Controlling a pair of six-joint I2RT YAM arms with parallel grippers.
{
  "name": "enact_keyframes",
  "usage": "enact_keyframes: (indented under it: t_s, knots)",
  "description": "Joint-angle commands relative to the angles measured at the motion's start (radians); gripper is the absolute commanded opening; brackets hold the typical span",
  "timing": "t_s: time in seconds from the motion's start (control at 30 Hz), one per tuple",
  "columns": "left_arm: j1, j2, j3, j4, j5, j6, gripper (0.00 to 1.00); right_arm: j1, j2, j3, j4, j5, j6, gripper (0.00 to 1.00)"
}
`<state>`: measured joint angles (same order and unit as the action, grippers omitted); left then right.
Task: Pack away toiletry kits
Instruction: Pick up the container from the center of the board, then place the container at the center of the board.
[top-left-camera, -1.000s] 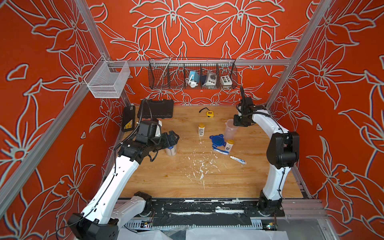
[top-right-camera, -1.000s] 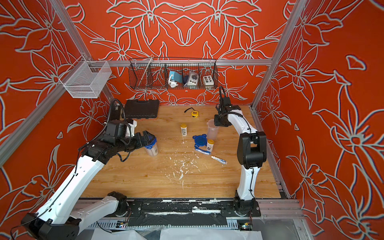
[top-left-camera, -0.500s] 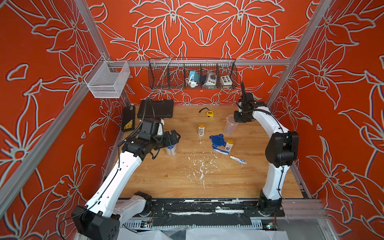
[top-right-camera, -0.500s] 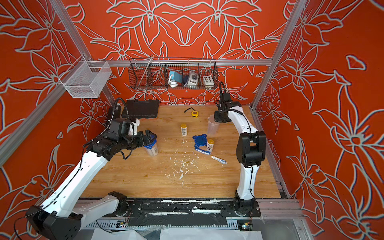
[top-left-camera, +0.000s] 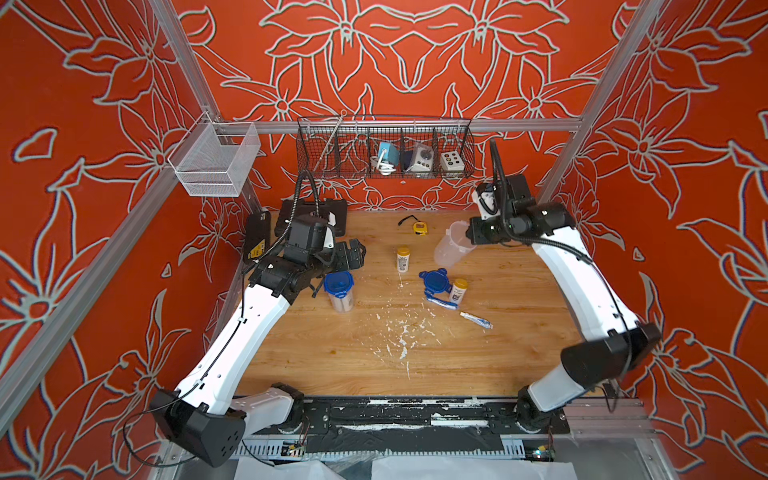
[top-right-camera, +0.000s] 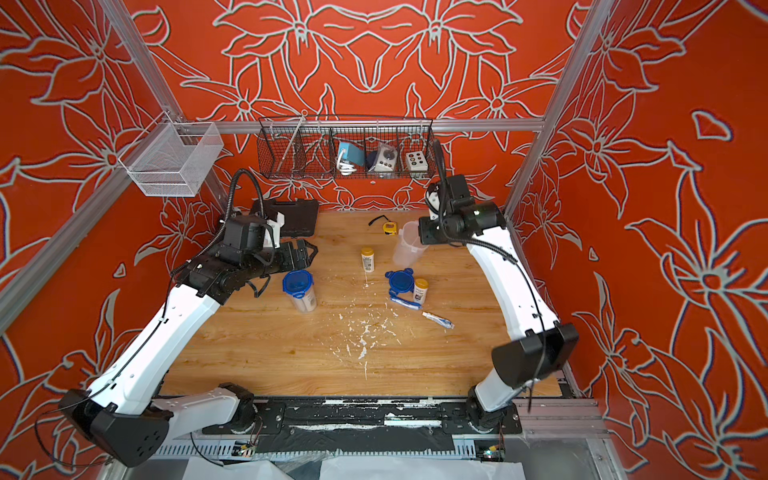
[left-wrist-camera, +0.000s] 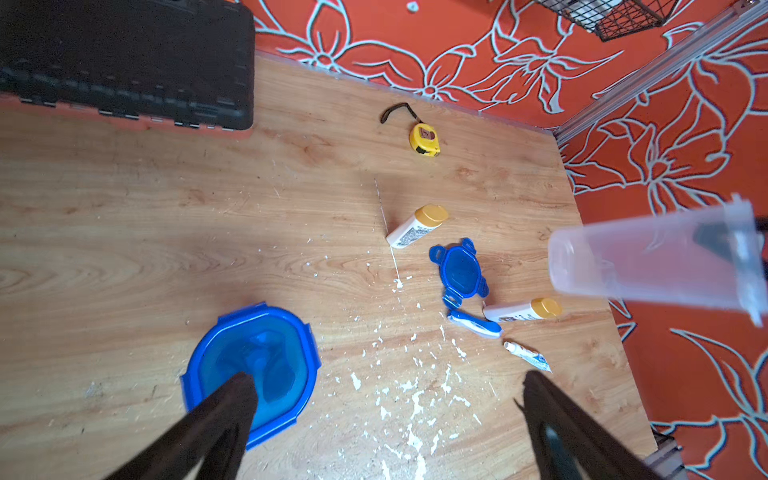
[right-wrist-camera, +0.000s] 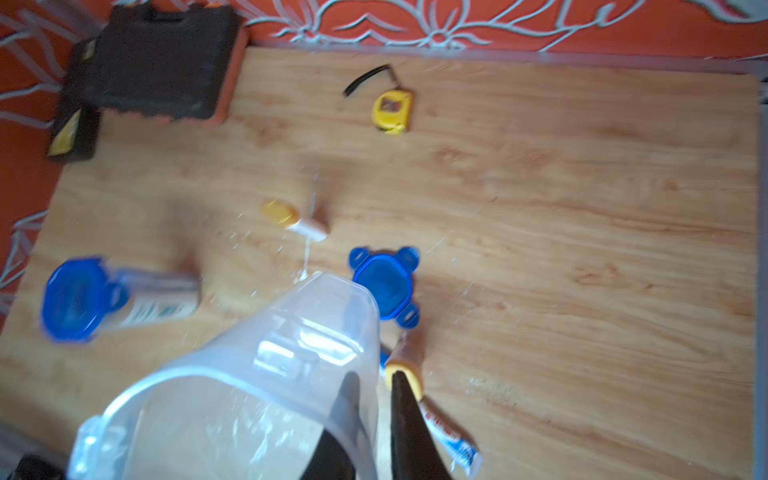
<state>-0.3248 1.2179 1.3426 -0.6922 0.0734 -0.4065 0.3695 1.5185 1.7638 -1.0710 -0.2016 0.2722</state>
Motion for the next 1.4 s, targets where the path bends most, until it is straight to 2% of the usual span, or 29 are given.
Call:
enact_keyframes:
  t_s: [0.0, 0.17, 0.37, 0.47, 0.7, 1.03, 1.2, 1.37]
  knots:
    - [-0.003, 0.026, 0.012, 0.019, -0.070, 0.048, 0.98, 0.040, -0.087, -0.147, -0.101, -0.090, 0.088, 0.00]
    - [-0.013, 0.135, 0.120, 0.091, 0.025, 0.071, 0.98, 0.099, -0.188, -0.344, -0.092, -0.140, 0.132, 0.00]
    - [-0.094, 0.364, 0.316, 0.002, 0.103, 0.120, 0.98, 0.141, -0.147, -0.426, -0.009, -0.144, 0.149, 0.00]
    - [-0.125, 0.477, 0.404, -0.050, 0.067, 0.139, 0.98, 0.165, -0.135, -0.450, 0.017, -0.133, 0.162, 0.00]
    - [-0.137, 0.641, 0.444, 0.013, -0.032, 0.151, 0.98, 0.235, -0.156, -0.592, 0.153, -0.069, 0.189, 0.00]
    - [-0.174, 0.848, 0.593, 0.018, -0.068, 0.170, 0.98, 0.284, -0.176, -0.737, 0.321, -0.034, 0.231, 0.00]
    - [-0.175, 0.916, 0.622, 0.014, -0.089, 0.150, 0.97, 0.289, -0.188, -0.765, 0.368, -0.016, 0.247, 0.05]
    - [-0.181, 0.955, 0.643, 0.002, -0.098, 0.154, 0.90, 0.302, -0.234, -0.805, 0.427, 0.008, 0.265, 0.12]
